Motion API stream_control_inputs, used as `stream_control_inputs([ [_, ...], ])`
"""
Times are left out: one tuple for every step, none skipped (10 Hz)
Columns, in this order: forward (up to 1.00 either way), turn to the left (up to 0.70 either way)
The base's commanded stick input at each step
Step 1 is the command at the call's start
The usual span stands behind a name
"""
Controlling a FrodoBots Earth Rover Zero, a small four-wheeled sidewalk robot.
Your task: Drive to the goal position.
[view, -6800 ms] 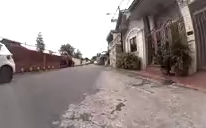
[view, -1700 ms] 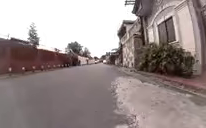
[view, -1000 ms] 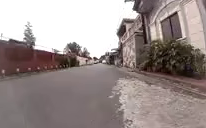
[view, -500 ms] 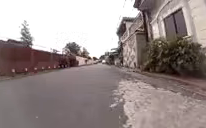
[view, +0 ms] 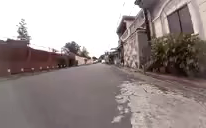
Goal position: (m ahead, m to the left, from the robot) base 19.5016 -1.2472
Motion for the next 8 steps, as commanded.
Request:
stream_control_inputs([
  [0.7, 0.0],
  [0.7, 0.0],
  [0.7, 0.0],
  [0.7, 0.0],
  [0.7, 0.0],
  [0.7, 0.0],
  [0.7, 0.0],
  [0.7, 0.0],
])
